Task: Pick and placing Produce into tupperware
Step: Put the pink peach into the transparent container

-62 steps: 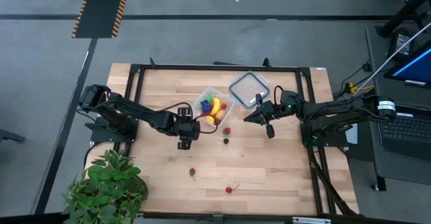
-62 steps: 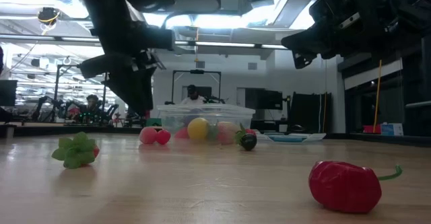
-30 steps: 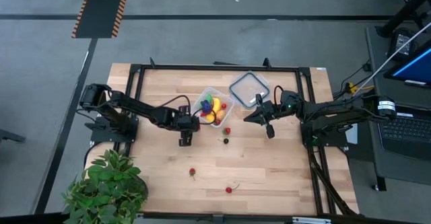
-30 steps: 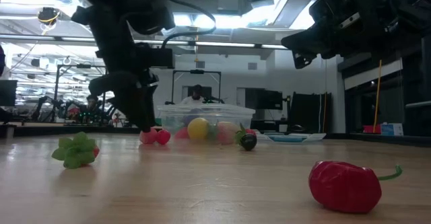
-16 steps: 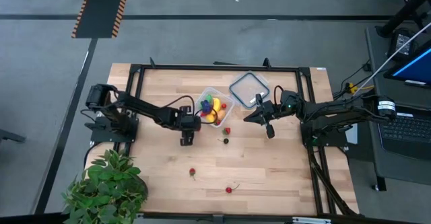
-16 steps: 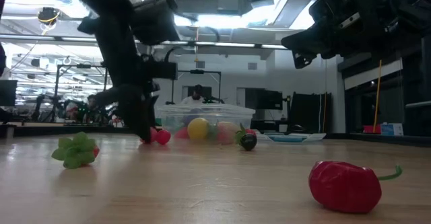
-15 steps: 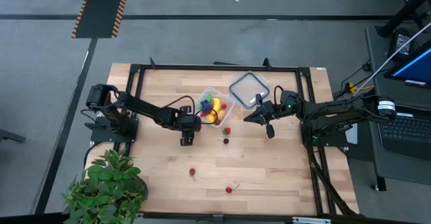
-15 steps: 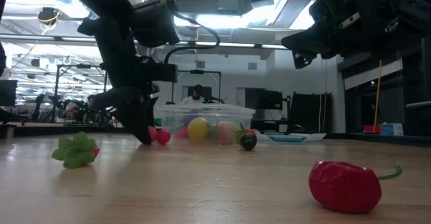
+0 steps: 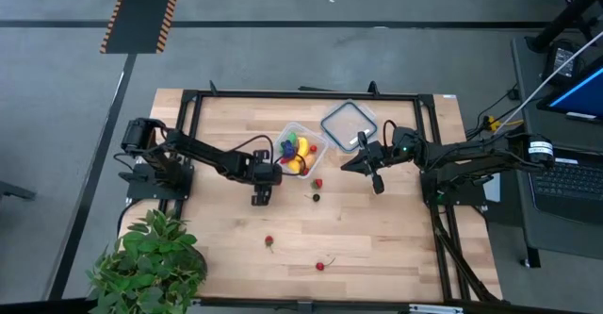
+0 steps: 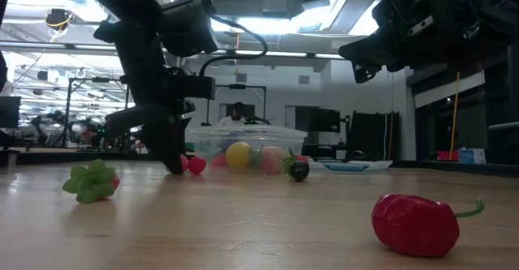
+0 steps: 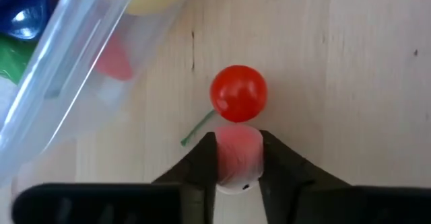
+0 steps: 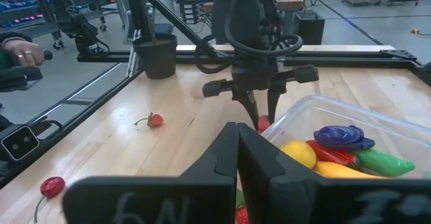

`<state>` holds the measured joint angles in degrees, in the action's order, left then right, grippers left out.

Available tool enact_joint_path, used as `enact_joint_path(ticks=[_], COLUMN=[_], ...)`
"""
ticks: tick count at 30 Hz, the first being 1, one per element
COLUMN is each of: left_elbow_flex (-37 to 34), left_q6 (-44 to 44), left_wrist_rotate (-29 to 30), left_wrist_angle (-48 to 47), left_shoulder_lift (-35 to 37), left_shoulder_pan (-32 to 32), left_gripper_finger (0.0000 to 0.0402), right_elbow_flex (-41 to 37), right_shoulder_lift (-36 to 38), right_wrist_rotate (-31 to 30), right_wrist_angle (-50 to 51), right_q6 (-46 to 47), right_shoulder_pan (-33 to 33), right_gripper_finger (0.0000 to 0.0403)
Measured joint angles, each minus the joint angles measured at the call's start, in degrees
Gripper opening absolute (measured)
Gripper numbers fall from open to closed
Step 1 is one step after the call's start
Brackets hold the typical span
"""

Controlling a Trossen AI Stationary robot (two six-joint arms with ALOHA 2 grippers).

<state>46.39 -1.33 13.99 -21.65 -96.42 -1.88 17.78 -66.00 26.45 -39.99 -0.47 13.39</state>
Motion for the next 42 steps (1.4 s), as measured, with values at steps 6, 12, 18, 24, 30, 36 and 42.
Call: enact_joint_path(ticks=[6, 12, 18, 24, 30, 36, 42], left_elbow_flex=[0.0, -0.5, -0.3, -0.3, -3.1, -11.2, -21.6], left_q6=[0.0, -1.1, -1.9, -2.0, 0.0, -0.8, 0.4], left_wrist_rotate=[-0.2, -0.5, 0.0, 0.3, 1.9, 1.9, -0.3], left_wrist_angle=[0.0, -0.3, -2.2, -4.2, -2.8, 5.4, 22.4], left_shoulder_lift=[0.7, 3.0, 10.0, 19.0, 28.6, 39.6, 49.2], left_shoulder_pan=[-0.7, -1.6, -1.6, -2.2, -1.8, -1.7, -1.8], left_gripper_finger=[0.007, 0.007, 0.007, 0.0069, 0.0069, 0.0069, 0.0069], right_elbow_flex=[0.0, 0.0, 0.0, 0.0, 0.0, 0.0, 0.0], right_shoulder_lift=[0.0, 0.0, 0.0, 0.0, 0.0, 0.0, 0.0], right_wrist_rotate=[0.0, 0.0, 0.0, 0.0, 0.0, 0.0, 0.0], right_wrist_angle=[0.1, 1.1, 1.8, 2.3, 2.3, 2.4, 2.7], right_q6=[0.0, 0.0, -1.5, -1.5, -1.5, -1.5, -1.5], right_shoulder_pan=[0.0, 0.0, 0.0, 0.0, 0.0, 0.0, 0.0], right_gripper_finger=[0.0007, 0.0011, 0.0013, 0.0014, 0.0014, 0.0014, 0.0014])
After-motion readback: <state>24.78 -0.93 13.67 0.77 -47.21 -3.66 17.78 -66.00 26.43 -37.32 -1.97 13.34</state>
